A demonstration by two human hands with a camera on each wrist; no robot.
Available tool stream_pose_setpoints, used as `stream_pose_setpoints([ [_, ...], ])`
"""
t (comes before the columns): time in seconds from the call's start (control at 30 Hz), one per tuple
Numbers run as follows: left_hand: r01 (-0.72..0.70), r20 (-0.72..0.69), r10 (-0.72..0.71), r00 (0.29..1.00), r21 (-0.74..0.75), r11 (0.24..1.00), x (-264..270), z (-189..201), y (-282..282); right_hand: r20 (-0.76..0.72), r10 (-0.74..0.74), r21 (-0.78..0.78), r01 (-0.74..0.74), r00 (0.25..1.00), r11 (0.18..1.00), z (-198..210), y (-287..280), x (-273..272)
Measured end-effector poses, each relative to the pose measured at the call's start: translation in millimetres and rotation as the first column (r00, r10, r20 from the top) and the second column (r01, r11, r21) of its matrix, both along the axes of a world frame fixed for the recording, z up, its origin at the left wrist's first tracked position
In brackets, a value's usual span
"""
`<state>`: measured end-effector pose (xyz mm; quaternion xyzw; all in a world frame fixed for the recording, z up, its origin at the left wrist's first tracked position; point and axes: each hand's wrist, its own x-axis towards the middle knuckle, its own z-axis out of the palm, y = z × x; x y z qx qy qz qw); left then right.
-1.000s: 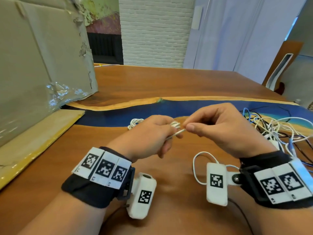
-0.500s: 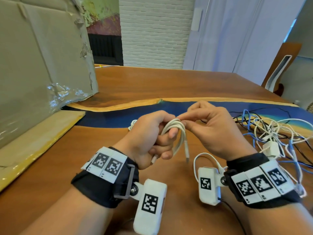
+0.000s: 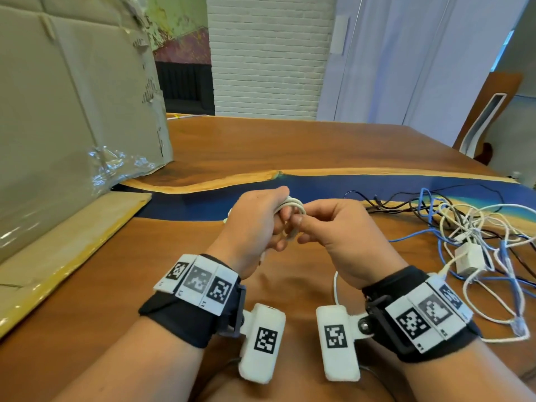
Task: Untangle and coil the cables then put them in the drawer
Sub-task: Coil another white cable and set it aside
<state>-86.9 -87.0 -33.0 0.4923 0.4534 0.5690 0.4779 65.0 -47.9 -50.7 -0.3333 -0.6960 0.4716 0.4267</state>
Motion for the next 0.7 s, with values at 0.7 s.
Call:
stream_pose_setpoints([
  [0.7, 0.007, -0.189, 0.022, 0.982, 0.151, 0.988, -5.9, -14.7, 15.5, -0.128, -0.011, -0.127, -0.006, 0.992, 0.992, 2.2, -8.5, -11.5],
])
